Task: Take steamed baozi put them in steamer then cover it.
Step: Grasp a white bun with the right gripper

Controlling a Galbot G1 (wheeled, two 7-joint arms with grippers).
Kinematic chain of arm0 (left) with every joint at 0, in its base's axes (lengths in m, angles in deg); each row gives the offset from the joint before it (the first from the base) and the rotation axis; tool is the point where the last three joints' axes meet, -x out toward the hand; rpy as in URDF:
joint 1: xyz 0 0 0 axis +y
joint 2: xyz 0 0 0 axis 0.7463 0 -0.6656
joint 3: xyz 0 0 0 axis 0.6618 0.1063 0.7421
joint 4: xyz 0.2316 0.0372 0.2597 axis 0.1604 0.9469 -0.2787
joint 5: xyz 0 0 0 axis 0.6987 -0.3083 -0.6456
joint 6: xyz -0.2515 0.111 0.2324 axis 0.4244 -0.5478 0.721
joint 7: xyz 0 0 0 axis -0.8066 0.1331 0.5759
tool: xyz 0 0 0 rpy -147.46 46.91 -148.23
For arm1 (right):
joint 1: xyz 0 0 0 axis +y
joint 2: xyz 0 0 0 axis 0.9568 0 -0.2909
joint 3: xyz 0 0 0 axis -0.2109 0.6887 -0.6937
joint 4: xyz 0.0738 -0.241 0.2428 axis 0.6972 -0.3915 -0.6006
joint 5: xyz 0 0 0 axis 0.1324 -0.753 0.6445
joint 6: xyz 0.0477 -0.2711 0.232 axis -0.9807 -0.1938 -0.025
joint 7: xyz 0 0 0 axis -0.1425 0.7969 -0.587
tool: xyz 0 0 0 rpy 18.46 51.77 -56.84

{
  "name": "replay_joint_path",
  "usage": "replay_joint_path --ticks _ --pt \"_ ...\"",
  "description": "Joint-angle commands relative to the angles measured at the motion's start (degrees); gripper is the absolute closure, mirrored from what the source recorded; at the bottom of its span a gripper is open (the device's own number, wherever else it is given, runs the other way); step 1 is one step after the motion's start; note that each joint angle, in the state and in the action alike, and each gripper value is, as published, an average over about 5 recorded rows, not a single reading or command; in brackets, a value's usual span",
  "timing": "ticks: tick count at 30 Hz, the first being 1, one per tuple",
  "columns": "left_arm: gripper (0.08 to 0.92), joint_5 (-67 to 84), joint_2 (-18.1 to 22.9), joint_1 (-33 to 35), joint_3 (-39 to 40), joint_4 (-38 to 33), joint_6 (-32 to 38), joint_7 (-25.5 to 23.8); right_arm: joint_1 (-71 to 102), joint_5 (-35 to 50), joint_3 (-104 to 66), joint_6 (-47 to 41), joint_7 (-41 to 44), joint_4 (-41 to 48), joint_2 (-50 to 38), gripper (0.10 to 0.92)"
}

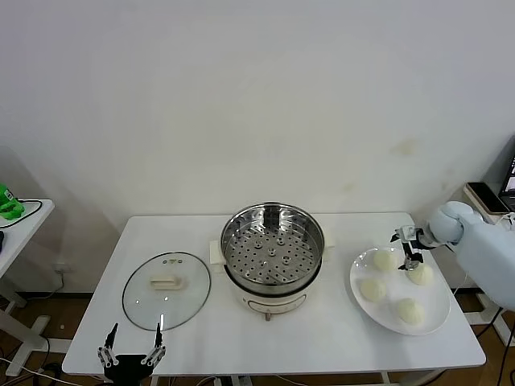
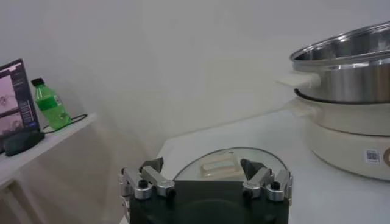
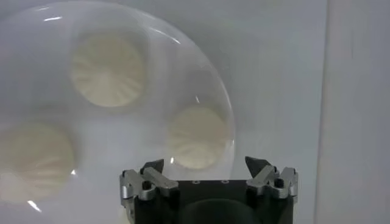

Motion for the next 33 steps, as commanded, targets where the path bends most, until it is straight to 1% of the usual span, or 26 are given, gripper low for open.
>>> replay_joint_path --ticks 1,12,21,24,33 --pt "0.177 -0.1 0.1 0.0 0.0 0.2 0.0 0.0 -1.9 -0.5 1.8 0.1 0.5 2.8 1.6 0.203" --pt "0.177 -0.2 0.1 0.1 0.1 0.2 0.0 -0.1 -0.2 -0.2 0.8 0.0 0.1 3.1 2.3 0.205" --pt "0.177 -0.2 0.1 0.3 0.2 0.0 0.1 -0.1 0.8 0.3 0.3 0.0 -0.8 3.3 2.9 0.275" --pt "0.177 -0.2 0.2 0.3 0.3 -0.1 0.1 -0.1 0.8 0.3 0.2 -0.1 -1.0 3.3 3.0 0.318" --pt "0.177 -0.2 0.3 0.4 0.4 -0.4 0.2 0.0 1.1 0.2 0.0 0.0 -1.3 3.2 2.7 0.507"
